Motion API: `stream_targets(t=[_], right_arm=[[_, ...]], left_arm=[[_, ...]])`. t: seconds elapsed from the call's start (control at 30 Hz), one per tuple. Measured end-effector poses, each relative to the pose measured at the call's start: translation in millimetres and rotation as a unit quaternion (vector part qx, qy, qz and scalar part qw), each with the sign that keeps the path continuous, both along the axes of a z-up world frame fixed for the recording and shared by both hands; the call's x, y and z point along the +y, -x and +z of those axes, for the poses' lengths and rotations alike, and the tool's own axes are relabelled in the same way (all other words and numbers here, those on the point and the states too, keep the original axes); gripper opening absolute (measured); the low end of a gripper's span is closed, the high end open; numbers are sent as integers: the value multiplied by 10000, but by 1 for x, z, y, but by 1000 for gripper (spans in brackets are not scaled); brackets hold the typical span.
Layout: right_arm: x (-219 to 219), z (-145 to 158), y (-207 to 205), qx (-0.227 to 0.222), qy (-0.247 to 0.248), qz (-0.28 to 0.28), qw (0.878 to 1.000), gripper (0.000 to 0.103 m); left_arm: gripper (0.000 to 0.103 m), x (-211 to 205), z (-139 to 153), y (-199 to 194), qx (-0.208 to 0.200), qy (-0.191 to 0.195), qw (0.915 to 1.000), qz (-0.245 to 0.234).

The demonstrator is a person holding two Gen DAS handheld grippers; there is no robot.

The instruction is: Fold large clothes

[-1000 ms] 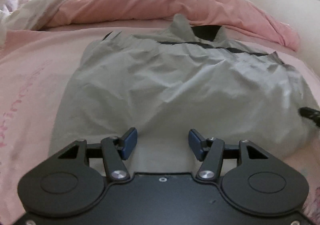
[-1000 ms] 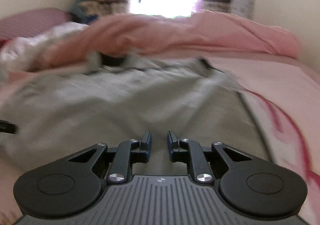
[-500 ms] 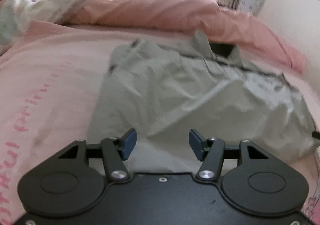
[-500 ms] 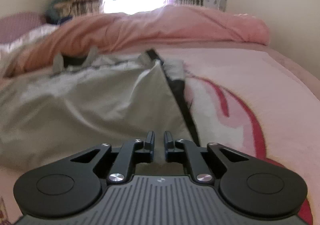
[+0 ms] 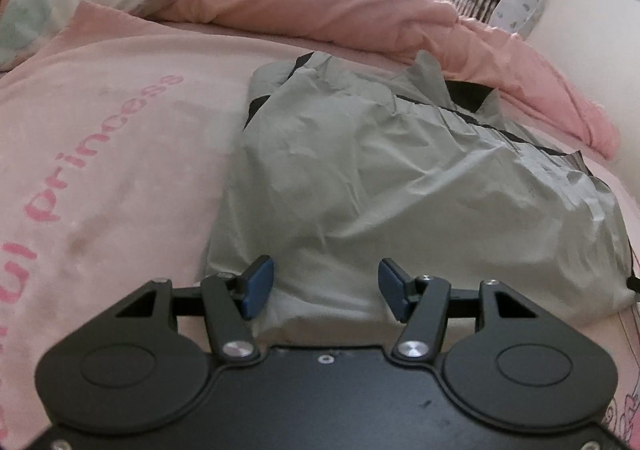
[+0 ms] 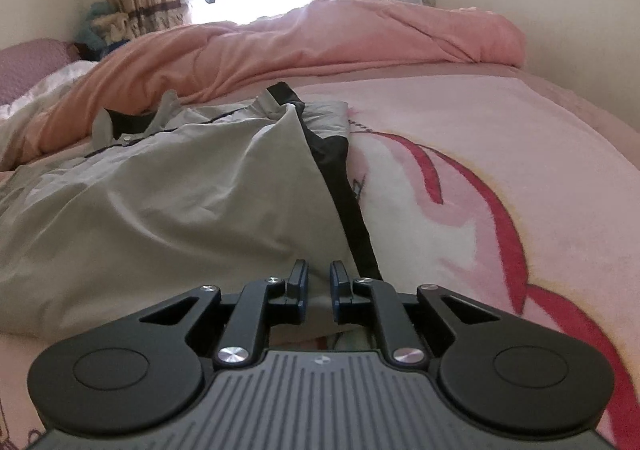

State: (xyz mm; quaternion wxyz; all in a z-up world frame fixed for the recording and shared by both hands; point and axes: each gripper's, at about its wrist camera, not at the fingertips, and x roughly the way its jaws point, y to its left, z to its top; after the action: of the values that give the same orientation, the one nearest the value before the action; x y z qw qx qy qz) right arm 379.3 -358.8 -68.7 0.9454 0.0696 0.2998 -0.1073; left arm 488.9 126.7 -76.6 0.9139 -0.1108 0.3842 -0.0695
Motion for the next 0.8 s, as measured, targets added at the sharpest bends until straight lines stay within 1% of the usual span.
stream_targets(t=[0.03,0.07,0.13,0.23,0.3,0.33,0.43,0.53,0.57,0.63,0.7,0.73,0.8], right_arm=[[4,6,-1,-9,55,-61,10000,15],[9,12,0,-114,85,-38,9999,15],[27,28,-2,-446,87,227,9987,16],[58,43,-14,-684,-13,722,9950,16],[79,47,-27,-741,20,982,9924,16],[90,47,-35,-753,38,1066,9914,16],[116,43,-54,-721,28,1305,9888,16],[130,28,-74,-507,55,1311,9901,16],[130,22,-79,-397,32,1272,9911,16],[125,8,-87,-202,-179,1208,9923,15],[119,-1,-89,-183,-406,1170,9921,15],[117,-3,-89,-198,-433,1180,9919,15],[118,-2,-88,-193,-343,1247,9914,15]], left_arm=[[57,-3,4,-5,9,16,10000,11],[58,-6,11,-6,-60,90,9999,-38],[59,-15,27,-11,-266,203,9992,-235],[59,-41,42,-25,-505,52,9977,-458],[59,-58,47,-36,-600,-89,9965,-573],[59,-66,48,-42,-609,-82,9960,-655],[59,-87,45,-56,-570,-57,9944,-886],[59,-105,31,-72,-454,-253,9940,-959],[59,-108,25,-76,-378,-310,9939,-984],[60,-110,15,-82,-286,-439,9940,-960],[61,-106,6,-85,-292,-422,9939,-981],[61,-104,4,-86,-352,-433,9938,-961],[61,-102,6,-90,-300,-408,9938,-991]])
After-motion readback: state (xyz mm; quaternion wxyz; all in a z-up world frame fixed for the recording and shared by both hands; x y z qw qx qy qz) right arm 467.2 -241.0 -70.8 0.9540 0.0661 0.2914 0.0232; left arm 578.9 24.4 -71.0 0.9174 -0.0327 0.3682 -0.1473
